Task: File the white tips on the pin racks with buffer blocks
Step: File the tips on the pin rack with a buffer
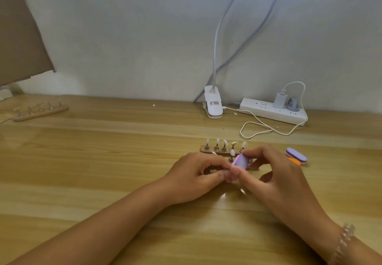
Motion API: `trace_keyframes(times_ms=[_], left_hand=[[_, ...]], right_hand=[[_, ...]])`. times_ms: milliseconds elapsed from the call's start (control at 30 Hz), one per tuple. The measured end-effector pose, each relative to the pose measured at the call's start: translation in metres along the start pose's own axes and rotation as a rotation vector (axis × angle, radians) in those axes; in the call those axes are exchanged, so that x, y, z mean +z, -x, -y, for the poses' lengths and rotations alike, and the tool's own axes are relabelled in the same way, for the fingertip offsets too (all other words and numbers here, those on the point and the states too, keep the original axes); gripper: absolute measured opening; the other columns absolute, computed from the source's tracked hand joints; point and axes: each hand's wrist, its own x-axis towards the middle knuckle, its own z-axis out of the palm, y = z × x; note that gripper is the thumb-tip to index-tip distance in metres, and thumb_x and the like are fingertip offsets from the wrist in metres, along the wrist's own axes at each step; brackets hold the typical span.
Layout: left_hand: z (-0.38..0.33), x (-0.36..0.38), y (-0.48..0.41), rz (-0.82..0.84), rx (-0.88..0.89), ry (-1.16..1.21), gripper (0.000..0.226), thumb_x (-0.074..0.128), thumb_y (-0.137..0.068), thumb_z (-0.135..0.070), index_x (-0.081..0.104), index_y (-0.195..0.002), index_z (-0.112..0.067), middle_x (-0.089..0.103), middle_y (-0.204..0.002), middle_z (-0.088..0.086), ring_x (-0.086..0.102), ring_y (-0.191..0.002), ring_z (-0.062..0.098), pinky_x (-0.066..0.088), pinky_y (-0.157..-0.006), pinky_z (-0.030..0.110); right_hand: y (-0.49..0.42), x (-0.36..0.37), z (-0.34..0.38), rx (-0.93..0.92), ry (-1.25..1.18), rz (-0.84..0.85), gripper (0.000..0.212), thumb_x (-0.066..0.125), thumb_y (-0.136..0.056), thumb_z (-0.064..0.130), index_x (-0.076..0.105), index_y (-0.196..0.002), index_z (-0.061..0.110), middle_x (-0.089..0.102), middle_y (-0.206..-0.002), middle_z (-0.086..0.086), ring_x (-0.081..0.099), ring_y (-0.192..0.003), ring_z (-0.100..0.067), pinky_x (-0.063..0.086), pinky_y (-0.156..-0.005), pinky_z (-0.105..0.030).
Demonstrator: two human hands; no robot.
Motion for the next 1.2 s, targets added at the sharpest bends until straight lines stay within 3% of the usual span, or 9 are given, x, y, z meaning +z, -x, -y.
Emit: trace_keyframes(times_ms=[167,300,400,500,633,767,933,1033,1200], left_hand=[[0.000,0.000,0.001,0.014,-0.012,-0.001,0.019,0.055,-0.090,-0.032,0.073,-0.096,-0.028,0.071,-0.089,-0.013,0.066,-0.091,0.013,0.050,-0.082,0.050],[-0.001,-0.001,0.000,0.027,0.001,0.003,0.015,0.055,-0.093,-0.035,0.070,-0.092,-0.035,0.070,-0.088,-0.016,0.064,-0.089,0.007,0.050,-0.084,0.050],[0.001,0.000,0.000,0.023,-0.009,0.015,0.020,0.055,-0.092,-0.033,0.072,-0.098,-0.026,0.072,-0.095,-0.010,0.066,-0.096,0.017,0.049,-0.086,0.051],[0.002,0.000,0.000,0.019,-0.023,0.027,0.025,0.053,-0.091,-0.030,0.073,-0.104,-0.021,0.071,-0.096,-0.010,0.065,-0.097,0.015,0.049,-0.087,0.051],[0.000,0.000,-0.001,0.027,-0.006,0.037,0.022,0.053,-0.094,-0.034,0.073,-0.097,-0.024,0.074,-0.097,-0.008,0.067,-0.099,0.015,0.050,-0.090,0.050],[0.005,0.000,-0.001,0.012,-0.030,0.018,0.019,0.056,-0.094,-0.028,0.073,-0.100,-0.023,0.071,-0.093,-0.011,0.065,-0.096,0.017,0.049,-0.087,0.050],[-0.001,-0.001,-0.001,0.008,0.000,0.018,0.016,0.053,-0.093,-0.038,0.069,-0.089,-0.038,0.072,-0.092,-0.011,0.066,-0.094,0.016,0.049,-0.087,0.050],[0.000,-0.001,-0.001,0.017,-0.020,0.007,0.021,0.052,-0.091,-0.034,0.071,-0.095,-0.026,0.071,-0.093,-0.006,0.065,-0.094,0.022,0.049,-0.086,0.052],[-0.002,-0.001,-0.001,0.014,-0.003,0.021,0.019,0.052,-0.091,-0.036,0.070,-0.091,-0.032,0.071,-0.093,-0.010,0.065,-0.095,0.016,0.049,-0.089,0.050]], right_hand=[[0.004,0.004,0.008,-0.127,0.083,0.062,0.033,0.074,-0.072,0.042,0.065,-0.095,0.020,0.061,-0.089,0.013,0.058,-0.080,-0.010,0.050,-0.058,-0.027],[-0.001,0.000,-0.001,-0.003,0.019,-0.001,0.032,0.077,-0.072,0.040,0.066,-0.092,0.018,0.064,-0.088,0.011,0.058,-0.084,-0.010,0.042,-0.065,-0.027],[0.001,0.001,0.001,-0.052,0.055,0.021,0.031,0.080,-0.072,0.040,0.063,-0.089,0.020,0.060,-0.086,0.013,0.056,-0.078,-0.011,0.038,-0.061,-0.022],[0.004,0.004,0.006,-0.093,0.059,0.090,0.037,0.076,-0.072,0.052,0.061,-0.090,0.023,0.057,-0.086,0.016,0.054,-0.075,-0.012,0.036,-0.058,-0.017],[-0.002,0.002,-0.002,0.021,-0.005,-0.013,0.043,0.068,-0.067,0.059,0.062,-0.089,0.023,0.060,-0.087,0.012,0.053,-0.077,-0.010,0.034,-0.061,-0.019],[0.003,0.007,0.001,-0.096,0.093,0.065,0.038,0.072,-0.072,0.057,0.059,-0.089,0.025,0.054,-0.083,0.016,0.052,-0.071,-0.012,0.033,-0.057,-0.016],[-0.002,0.004,-0.004,0.031,0.019,-0.021,0.039,0.071,-0.068,0.056,0.061,-0.087,0.024,0.061,-0.086,0.012,0.052,-0.075,-0.010,0.035,-0.060,-0.019],[0.001,0.006,0.000,-0.050,0.059,0.056,0.035,0.078,-0.072,0.048,0.060,-0.089,0.024,0.057,-0.084,0.013,0.051,-0.070,-0.013,0.036,-0.057,-0.019],[-0.003,0.003,-0.002,0.054,-0.013,-0.008,0.045,0.067,-0.067,0.063,0.060,-0.089,0.024,0.060,-0.089,0.013,0.051,-0.072,-0.007,0.037,-0.061,-0.018]])
